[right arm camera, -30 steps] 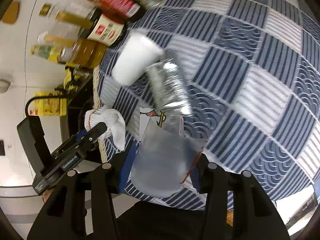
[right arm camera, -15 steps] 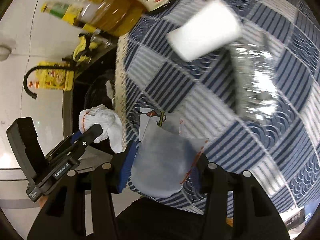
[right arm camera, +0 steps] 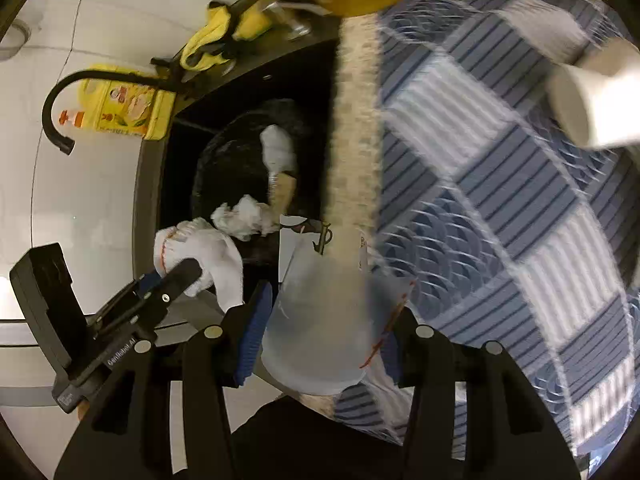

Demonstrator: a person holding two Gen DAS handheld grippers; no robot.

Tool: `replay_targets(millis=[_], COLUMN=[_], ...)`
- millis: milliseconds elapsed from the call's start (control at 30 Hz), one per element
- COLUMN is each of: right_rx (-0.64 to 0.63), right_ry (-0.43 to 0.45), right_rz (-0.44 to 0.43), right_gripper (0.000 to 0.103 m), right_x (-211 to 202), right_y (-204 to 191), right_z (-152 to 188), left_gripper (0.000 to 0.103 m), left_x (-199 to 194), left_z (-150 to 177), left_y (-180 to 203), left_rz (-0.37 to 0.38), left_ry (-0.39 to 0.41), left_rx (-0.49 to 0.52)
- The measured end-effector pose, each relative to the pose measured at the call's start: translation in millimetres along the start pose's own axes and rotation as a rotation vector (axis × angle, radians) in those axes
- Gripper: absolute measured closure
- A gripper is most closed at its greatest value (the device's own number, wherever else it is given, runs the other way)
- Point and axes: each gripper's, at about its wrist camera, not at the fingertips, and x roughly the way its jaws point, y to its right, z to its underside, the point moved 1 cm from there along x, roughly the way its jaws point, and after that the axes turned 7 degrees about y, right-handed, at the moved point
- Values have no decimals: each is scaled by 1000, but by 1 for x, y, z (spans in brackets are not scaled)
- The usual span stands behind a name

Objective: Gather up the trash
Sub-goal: 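Carry the glove and clear cup over the trash bag, then open both tools to drop the glove and cup into the bag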

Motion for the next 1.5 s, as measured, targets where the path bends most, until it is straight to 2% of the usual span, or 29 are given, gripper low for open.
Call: replay_targets(millis=[333,667,900,967,1000,1067,1233,1500], right_rx=[-43,-58,-85,-87,-90,-94,-85,-72], right_ry=[-35,-54,-96,-100,-98,-93,-101,-102], right_rz=[-1,49,90,92,100,111,107,102], right_gripper=[53,53,51,47,47,36,32,32], right_x=[59,99,127,130,132,135,139,135], right_y=[-73,-111,-123,-125,-126,-128,-127,-122], right_z=[-18,-57,-84,-89,-91,-97,-101,-99], left_gripper=[63,61,59,59,51,38,38,38], left_x=[-9,10,34,40,44,50,55,53], left_z=[-15,-48,-60,-61,-62,-63,-65,-67], left_y=[-80,-135,-153,-157,-159,-163,-169,-166], left_rz=[-21,-2,11,12,10,-9,-7,-4], left_ry=[8,-7,-30,-41,-50,-71,-82,-78], left_rx=[-45,-76,-107,-116,-123,-137,-157,-149])
